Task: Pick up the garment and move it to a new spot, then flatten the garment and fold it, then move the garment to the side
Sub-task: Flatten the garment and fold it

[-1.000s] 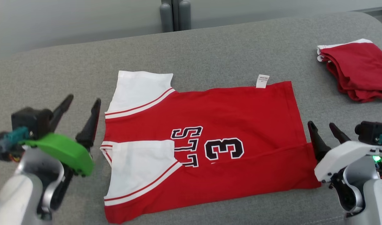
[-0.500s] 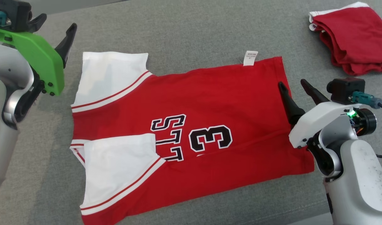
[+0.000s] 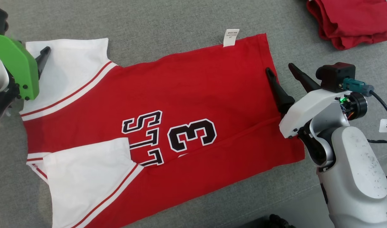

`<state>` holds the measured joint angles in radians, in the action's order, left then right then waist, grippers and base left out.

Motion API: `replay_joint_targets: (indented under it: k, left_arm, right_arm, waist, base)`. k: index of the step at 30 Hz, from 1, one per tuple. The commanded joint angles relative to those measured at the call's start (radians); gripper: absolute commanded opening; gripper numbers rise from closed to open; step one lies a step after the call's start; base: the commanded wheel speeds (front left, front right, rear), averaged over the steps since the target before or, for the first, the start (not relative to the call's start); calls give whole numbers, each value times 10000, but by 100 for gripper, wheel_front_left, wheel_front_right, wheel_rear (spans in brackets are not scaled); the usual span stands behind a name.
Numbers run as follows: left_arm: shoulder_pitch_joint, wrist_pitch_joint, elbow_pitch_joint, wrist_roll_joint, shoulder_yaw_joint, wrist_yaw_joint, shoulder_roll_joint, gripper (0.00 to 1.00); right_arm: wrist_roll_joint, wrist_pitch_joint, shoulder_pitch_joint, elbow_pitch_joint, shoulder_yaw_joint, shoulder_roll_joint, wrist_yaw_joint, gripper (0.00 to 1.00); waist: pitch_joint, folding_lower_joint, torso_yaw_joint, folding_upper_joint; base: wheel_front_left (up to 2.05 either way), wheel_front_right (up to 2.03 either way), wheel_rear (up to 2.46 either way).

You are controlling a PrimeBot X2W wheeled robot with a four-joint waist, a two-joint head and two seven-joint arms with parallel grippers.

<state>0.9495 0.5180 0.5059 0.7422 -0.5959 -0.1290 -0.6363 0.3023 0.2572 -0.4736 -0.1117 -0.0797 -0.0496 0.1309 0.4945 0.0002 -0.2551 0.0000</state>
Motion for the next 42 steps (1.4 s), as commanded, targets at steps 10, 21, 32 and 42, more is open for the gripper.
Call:
replay_joint_targets:
  k: [10,21,32,42]
  left_arm:
    - [187,709,320,587,-456,-25,-81,99]
    - [160,377,-310,780,-665,-22,-129,0]
    - [107,-1365,-561,708,-407,32,331,0]
    - [-47,-1738,-1214,853,-523,10,463,0]
  right_arm:
    - [137,-211,-309,-266,-25,-33,-8,100]
    - [-26,-221,-793,-551,51,-137,-8,100]
    - [-499,552,-2231,-1716,-224,-964,-8,100]
    - [87,2029,-3651,-3358,-1722,-2073,-8,100]
  waist:
    - [284,-2,-203,0]
    - [82,-2,-3,0]
    - [-177,-2,626,0]
    - [-45,-2,1312,0]
  base:
    - [0,0,0]
    - [0,0,0]
    - [0,0,0]
    - [0,0,0]
